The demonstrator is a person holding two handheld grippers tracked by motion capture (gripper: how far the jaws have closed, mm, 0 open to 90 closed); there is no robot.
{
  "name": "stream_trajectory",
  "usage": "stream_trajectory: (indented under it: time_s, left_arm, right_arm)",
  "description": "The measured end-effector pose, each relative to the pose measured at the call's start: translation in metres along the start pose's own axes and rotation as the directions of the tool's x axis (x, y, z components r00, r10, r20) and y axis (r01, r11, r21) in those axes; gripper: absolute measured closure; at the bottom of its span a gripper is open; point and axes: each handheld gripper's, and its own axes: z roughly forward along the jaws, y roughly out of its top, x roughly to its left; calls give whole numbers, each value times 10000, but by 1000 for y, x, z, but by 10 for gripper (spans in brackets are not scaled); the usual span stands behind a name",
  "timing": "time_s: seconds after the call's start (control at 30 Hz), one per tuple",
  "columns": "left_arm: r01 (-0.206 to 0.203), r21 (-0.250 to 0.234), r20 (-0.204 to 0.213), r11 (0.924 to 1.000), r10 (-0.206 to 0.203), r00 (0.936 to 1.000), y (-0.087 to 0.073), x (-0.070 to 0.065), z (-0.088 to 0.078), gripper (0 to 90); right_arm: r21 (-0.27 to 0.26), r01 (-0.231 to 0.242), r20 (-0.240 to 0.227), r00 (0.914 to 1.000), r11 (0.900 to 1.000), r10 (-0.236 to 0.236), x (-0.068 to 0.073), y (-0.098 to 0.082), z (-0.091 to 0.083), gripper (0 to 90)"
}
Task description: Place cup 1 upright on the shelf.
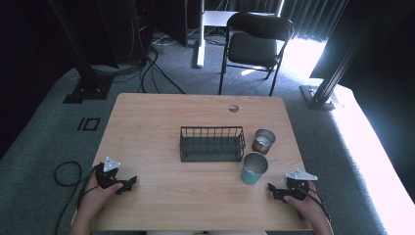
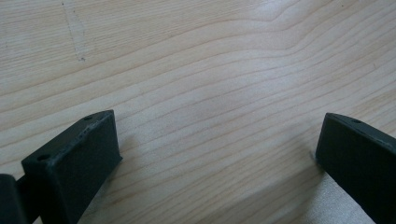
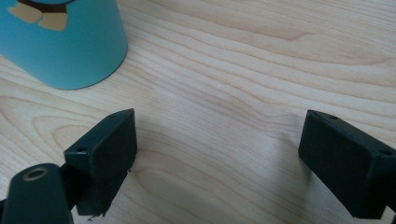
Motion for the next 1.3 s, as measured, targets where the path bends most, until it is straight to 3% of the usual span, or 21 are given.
stream_trajectory:
  time_s: [0.73, 1.1, 1.3]
  left_arm:
    - [3, 25, -3, 10000, -3, 10000, 0, 0, 0, 3]
    - [-2, 20, -2, 10000, 2, 10000, 0, 0, 0, 3]
    - [0, 24, -2, 10000, 0, 10000, 0, 0, 0, 3]
  right_arm:
    - [-16, 347, -333, 9988, 9994, -347, 2, -6, -7, 111]
    - [-486, 773, -1013, 9915, 9958, -820, 13, 1, -8, 112]
    - [-562, 968, -1139, 9882, 9937, -1027, 18, 3, -6, 112]
